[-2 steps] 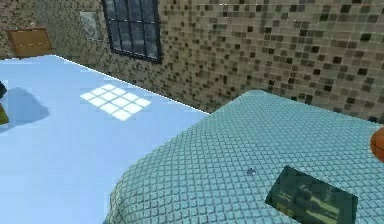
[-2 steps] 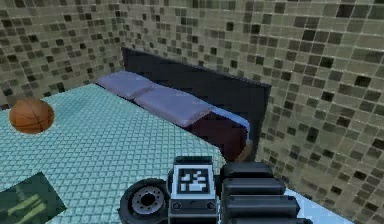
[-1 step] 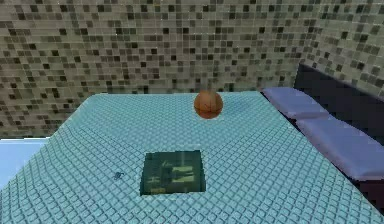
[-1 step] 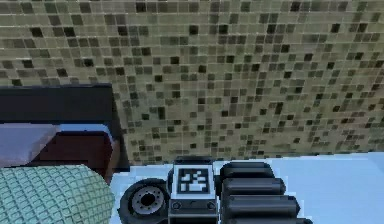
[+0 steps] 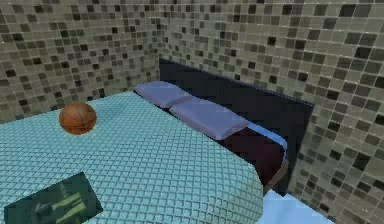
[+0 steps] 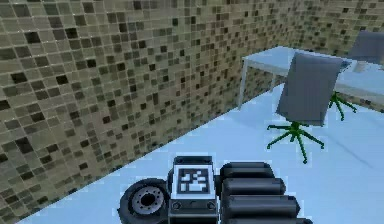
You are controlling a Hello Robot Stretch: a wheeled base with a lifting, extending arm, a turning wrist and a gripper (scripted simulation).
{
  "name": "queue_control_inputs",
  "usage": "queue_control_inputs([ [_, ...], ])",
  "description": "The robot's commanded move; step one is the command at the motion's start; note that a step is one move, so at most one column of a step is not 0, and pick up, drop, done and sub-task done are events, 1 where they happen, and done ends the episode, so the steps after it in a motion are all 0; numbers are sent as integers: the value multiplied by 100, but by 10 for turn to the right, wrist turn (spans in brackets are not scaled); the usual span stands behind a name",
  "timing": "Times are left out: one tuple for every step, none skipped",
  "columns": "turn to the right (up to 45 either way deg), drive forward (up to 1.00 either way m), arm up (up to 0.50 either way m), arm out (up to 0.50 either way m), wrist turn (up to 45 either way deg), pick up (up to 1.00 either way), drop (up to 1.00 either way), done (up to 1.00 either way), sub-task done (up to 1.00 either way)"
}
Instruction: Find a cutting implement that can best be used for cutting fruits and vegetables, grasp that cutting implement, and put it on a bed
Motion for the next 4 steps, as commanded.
queue_control_inputs([
  [0, 15, 0, 0, 0, 0, 0, 0, 0],
  [-450, 0, 0, 0, 0, 0, 0, 0, 0],
  [-150, 0, 0, 0, 0, 0, 0, 0, 0],
  [450, 0, 0, 0, 0, 0, 0, 0, 0],
])
